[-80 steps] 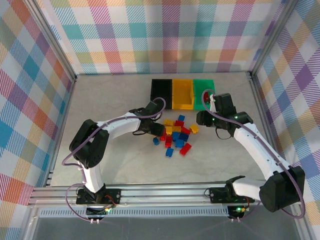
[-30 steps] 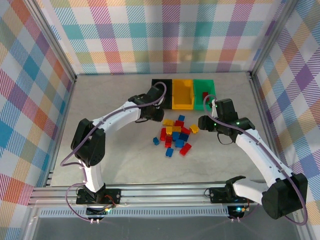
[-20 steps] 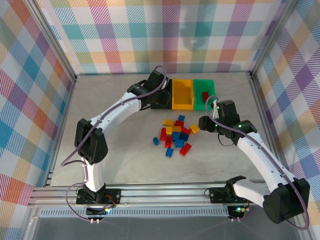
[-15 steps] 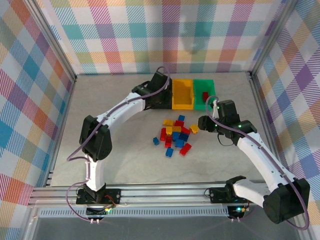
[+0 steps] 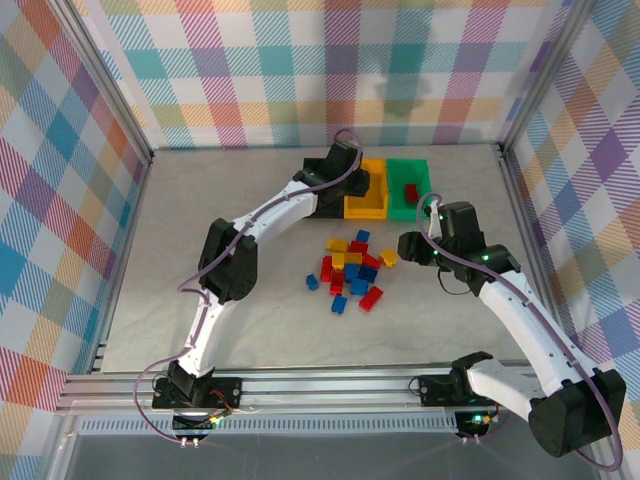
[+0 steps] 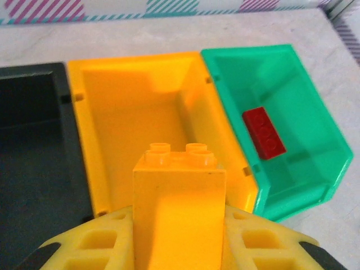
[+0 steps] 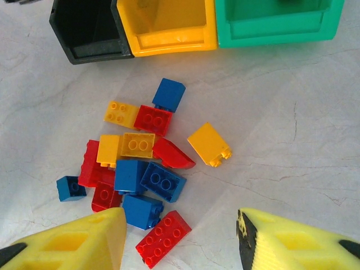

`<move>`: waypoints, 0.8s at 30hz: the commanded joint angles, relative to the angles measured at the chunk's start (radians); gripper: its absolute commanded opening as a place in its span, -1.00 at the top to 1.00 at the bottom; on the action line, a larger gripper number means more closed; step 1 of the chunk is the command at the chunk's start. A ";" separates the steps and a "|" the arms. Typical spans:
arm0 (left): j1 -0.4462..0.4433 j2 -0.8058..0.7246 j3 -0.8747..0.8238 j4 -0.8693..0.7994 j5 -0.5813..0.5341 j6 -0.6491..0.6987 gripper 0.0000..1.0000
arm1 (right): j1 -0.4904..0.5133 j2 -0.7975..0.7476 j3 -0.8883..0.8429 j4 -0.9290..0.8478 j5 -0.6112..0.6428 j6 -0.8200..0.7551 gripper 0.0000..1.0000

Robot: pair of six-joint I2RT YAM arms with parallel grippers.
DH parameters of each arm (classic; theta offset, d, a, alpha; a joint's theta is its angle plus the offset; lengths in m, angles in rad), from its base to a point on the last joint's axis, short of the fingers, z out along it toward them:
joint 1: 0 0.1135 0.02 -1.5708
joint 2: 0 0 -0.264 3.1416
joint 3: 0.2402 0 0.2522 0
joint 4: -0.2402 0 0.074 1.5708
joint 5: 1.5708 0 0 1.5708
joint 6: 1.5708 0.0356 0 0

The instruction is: Sort the legos into containers by color

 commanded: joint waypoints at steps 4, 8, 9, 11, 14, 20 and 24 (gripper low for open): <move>-0.021 0.112 0.139 0.041 0.024 -0.004 0.39 | 0.003 -0.023 0.008 -0.025 -0.006 0.003 -0.10; -0.023 0.168 0.197 0.036 -0.001 0.011 0.40 | 0.003 -0.028 0.009 -0.042 0.004 -0.003 -0.11; -0.022 0.177 0.206 0.035 -0.010 0.013 0.40 | 0.003 -0.030 0.009 -0.047 0.007 -0.005 -0.11; -0.023 0.187 0.210 0.043 -0.017 0.016 0.41 | 0.004 -0.031 0.011 -0.055 0.013 -0.009 -0.11; -0.023 0.197 0.210 0.052 -0.026 0.019 0.41 | 0.003 -0.030 0.012 -0.062 0.017 -0.016 -0.11; -0.023 0.213 0.215 0.059 -0.031 0.025 0.27 | 0.003 -0.018 0.020 -0.071 0.018 -0.022 -0.12; -0.023 0.209 0.213 0.053 -0.046 0.031 -0.05 | 0.004 -0.015 0.023 -0.076 0.024 -0.024 -0.12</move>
